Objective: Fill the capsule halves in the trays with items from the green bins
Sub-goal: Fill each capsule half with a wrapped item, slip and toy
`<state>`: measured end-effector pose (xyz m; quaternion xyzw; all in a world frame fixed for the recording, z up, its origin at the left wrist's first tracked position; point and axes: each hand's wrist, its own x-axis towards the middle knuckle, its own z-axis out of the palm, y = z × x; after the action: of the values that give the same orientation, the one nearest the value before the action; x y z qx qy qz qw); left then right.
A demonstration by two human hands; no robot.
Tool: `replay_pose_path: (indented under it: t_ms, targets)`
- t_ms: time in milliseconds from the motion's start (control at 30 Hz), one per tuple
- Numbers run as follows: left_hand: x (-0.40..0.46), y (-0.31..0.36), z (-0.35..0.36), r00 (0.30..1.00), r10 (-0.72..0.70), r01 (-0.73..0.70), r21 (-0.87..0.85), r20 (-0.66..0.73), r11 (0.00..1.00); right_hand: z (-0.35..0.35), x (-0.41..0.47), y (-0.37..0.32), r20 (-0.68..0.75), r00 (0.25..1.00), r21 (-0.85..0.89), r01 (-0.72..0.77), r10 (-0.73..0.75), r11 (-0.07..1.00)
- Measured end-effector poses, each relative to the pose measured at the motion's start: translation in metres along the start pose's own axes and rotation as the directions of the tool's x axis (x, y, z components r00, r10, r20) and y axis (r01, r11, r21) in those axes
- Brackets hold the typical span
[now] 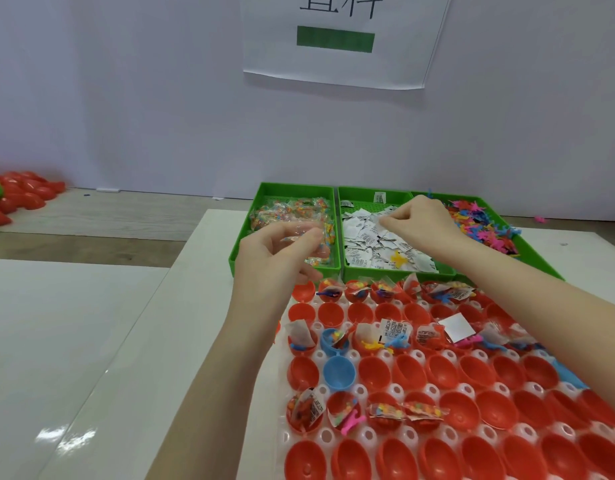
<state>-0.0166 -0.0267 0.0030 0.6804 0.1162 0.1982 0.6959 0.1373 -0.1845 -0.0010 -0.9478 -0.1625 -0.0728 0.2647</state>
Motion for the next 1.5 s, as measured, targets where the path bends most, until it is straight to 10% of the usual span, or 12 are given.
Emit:
replay_pose_path:
  t_ms: [133, 300, 633, 833, 1167, 1500]
  targets:
    - [-0.007, 0.005, 0.008, 0.987, -0.115, 0.133, -0.178, 0.11, 0.975, -0.014, -0.023, -0.017, -0.202, 0.979, 0.331, 0.07, -0.002, 0.941]
    - [-0.018, 0.011, 0.024, 0.921, -0.228, 0.359, -0.456, 0.317, 0.815, -0.044, -0.082, -0.051, -0.002, 0.988, 0.786, 0.095, -0.151, 0.611]
    - [-0.039, 0.027, 0.043, 0.87, -0.108, 0.312, -0.368, 0.481, 0.876, -0.058, -0.133, -0.038, -0.304, 0.913, 0.404, 0.381, -0.271, 0.831]
    - [-0.046, 0.028, 0.048, 0.879, -0.118, 0.285, -0.31, 0.463, 0.907, -0.068, -0.141, -0.026, -0.068, 0.996, 0.887, 0.087, -0.058, 0.453]
    - [-0.059, 0.029, 0.062, 0.92, -0.026, 0.145, -0.279, 0.39, 0.949, -0.075, -0.164, -0.036, -0.373, 0.925, 0.698, 0.333, -0.075, 0.633]
    - [-0.057, 0.036, 0.055, 0.836, -0.018, 0.226, -0.313, 0.549, 0.922, -0.076, -0.166, -0.041, -0.367, 0.93, 0.685, 0.294, -0.032, 0.667]
